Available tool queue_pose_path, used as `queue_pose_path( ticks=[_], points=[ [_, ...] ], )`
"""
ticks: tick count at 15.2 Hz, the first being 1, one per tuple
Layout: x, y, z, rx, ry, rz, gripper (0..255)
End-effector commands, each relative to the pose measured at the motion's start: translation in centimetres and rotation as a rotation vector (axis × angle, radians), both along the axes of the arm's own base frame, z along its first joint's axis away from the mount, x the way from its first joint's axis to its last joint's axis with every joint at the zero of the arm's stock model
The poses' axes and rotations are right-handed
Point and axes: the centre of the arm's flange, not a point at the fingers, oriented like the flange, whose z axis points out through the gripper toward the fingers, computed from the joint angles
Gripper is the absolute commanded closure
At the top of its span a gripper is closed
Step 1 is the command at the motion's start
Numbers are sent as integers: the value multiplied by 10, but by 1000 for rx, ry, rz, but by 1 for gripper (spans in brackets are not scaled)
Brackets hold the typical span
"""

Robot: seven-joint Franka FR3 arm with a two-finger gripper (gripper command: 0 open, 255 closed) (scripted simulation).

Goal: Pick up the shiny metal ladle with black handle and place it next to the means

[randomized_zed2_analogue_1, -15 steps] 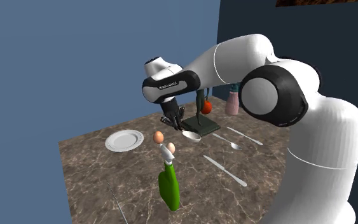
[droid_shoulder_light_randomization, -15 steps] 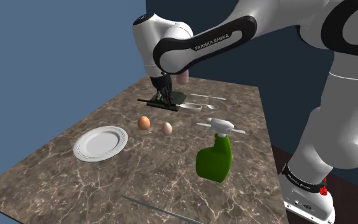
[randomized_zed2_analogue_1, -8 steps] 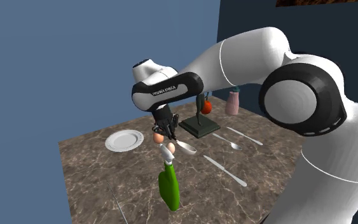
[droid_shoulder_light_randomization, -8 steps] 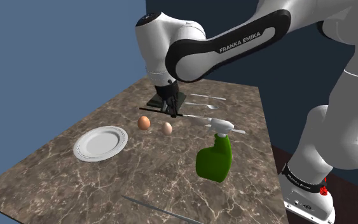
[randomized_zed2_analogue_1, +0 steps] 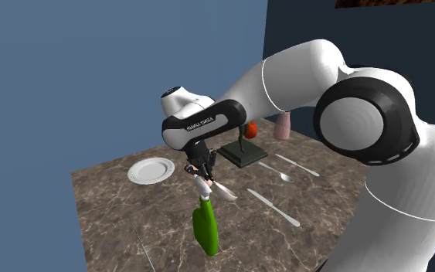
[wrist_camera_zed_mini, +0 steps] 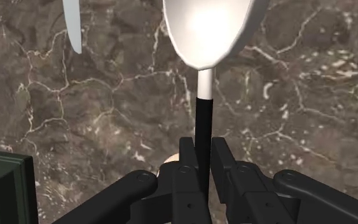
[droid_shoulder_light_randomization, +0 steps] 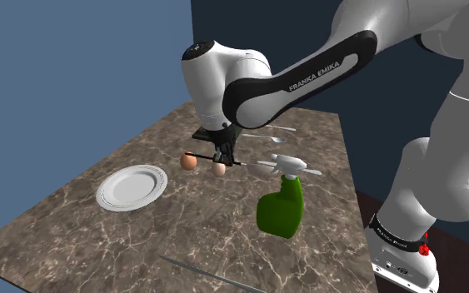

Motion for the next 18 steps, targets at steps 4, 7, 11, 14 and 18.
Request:
queue_pose_path(
  ticks=[4, 7, 11, 14, 18],
  points=[
    [-1, 0, -26, 0, 0, 0, 255],
    [-1, 0, -42, 0, 0, 0, 255],
    [-1, 0, -64, 0, 0, 0, 255],
    [-1, 0, -64, 0, 0, 0, 255],
    [-1, 0, -64, 0, 0, 0, 255]
  ],
)
